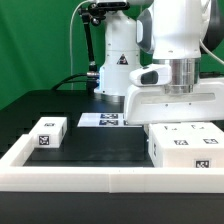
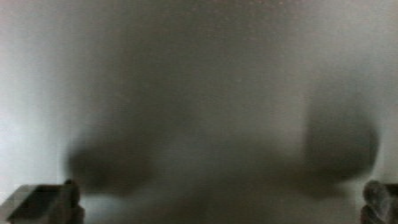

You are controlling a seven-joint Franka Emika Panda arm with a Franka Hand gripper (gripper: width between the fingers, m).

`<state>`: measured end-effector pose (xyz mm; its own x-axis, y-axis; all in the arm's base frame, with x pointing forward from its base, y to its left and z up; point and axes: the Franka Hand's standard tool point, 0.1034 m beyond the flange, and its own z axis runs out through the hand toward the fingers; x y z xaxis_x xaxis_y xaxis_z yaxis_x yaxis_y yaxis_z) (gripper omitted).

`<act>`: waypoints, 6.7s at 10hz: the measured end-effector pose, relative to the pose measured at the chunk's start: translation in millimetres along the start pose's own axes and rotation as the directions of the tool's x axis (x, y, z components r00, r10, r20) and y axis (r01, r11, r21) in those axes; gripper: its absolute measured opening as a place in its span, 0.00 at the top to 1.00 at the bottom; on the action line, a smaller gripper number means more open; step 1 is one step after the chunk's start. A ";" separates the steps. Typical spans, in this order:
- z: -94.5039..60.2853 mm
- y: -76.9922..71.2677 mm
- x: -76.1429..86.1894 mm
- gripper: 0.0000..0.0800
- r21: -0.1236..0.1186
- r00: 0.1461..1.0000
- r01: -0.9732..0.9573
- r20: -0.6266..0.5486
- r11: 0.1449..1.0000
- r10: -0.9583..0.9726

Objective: Assemble cabinet

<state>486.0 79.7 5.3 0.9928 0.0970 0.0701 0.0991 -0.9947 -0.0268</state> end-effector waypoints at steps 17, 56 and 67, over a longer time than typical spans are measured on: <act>-40.7 2.9 11.9 0.72 -0.002 0.999 0.035 0.024 0.999 -0.035; -126.4 6.0 43.8 0.77 -0.041 0.793 -0.079 0.603 0.996 0.088; -124.1 6.6 43.8 0.00 -0.041 0.795 -0.079 0.601 0.996 0.088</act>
Offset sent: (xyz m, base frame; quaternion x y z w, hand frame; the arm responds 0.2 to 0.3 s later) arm 0.0145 -0.0024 0.0016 0.0016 0.0064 -0.0147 0.9999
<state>521.8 73.2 131.9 0.8381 0.0101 -0.5455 0.0176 -0.9998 0.0085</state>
